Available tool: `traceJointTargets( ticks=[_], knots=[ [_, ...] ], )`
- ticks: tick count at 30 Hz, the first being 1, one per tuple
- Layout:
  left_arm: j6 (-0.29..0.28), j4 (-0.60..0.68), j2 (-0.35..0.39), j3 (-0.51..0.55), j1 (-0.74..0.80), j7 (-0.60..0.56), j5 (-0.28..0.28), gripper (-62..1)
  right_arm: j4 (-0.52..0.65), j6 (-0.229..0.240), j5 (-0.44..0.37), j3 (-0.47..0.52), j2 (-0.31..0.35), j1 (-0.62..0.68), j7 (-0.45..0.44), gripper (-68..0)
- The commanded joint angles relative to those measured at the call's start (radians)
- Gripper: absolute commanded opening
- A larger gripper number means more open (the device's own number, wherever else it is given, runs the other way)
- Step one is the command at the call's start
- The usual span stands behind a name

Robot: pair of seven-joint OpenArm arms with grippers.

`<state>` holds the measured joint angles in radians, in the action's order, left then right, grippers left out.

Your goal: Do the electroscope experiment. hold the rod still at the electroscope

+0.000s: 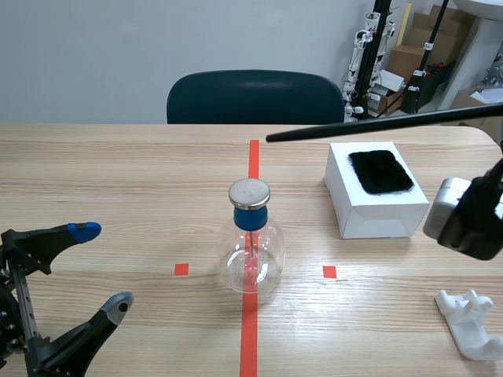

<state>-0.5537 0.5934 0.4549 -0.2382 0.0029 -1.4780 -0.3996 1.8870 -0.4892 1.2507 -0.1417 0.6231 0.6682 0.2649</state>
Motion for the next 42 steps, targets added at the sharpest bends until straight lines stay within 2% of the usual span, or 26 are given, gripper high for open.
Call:
traceJointTargets(
  ticks=[1,7,15,22,42],
  knots=[
    [-0.002,0.015,0.008,0.001,-0.003,-0.019,0.014,1.4,-0.007,-0.009,0.008,-0.004,0.005,-0.034,0.014,-66.9],
    [-0.002,0.015,0.008,0.001,-0.003,-0.019,0.014,1.4,-0.065,0.002,0.016,-0.039,0.005,-0.097,0.02,-66.9],
    [-0.002,0.015,0.008,0.001,-0.003,-0.019,0.014,1.4,-0.084,0.016,0.028,-0.076,0.005,-0.135,0.013,-66.9],
    [-0.002,0.015,0.008,0.001,-0.003,-0.019,0.014,1.4,-0.084,0.065,0.048,-0.078,-0.002,-0.137,-0.023,-66.9],
    [-0.002,0.015,0.008,0.001,-0.003,-0.019,0.014,1.4,-0.084,0.072,0.068,-0.082,-0.003,-0.137,-0.024,-66.9]
  ],
)
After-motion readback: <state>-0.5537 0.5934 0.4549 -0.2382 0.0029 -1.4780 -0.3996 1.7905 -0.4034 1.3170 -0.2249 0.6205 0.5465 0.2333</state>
